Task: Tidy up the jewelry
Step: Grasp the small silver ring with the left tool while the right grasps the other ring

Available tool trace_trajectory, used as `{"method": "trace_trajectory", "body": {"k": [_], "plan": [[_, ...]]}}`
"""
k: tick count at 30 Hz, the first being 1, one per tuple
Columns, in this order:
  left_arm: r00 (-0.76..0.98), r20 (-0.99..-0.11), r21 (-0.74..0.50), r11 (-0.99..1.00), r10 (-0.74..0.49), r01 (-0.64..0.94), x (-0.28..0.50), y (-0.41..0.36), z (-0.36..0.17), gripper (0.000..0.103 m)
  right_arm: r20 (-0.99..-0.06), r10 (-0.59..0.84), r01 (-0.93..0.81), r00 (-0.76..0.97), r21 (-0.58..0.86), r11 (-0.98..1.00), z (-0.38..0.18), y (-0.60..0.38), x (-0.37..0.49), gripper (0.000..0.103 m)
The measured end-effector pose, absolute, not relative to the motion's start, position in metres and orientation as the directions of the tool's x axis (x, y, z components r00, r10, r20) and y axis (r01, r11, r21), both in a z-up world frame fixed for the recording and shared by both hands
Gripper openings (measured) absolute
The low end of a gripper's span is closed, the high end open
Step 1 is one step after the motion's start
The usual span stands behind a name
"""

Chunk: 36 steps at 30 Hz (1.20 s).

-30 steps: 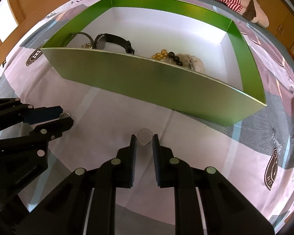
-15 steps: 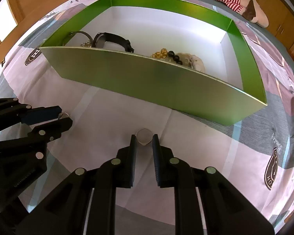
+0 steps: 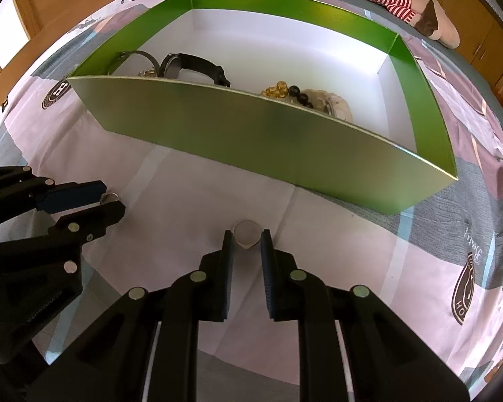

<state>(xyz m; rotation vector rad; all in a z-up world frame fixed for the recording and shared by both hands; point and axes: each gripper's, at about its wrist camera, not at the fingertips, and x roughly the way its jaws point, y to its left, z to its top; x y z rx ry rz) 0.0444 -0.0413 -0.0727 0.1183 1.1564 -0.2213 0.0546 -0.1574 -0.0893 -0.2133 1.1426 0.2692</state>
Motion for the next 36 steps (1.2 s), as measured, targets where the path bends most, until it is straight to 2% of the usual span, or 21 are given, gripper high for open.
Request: {"method": "trace_trajectory", "body": {"k": [15, 36], "plan": [[0.405, -0.904, -0.054, 0.977, -0.135, 0.207, 0.046, -0.03, -0.062, 0.021, -0.906, 0.068, -0.29, 0.418, -0.062, 0.955, -0.091, -0.154, 0.052, 0.016], [0.396, -0.912, -0.017, 0.974, -0.107, 0.225, 0.043, -0.042, -0.071, 0.021, -0.907, 0.074, -0.302, 0.414, -0.06, 0.952, -0.092, -0.151, 0.052, 0.016]]}}
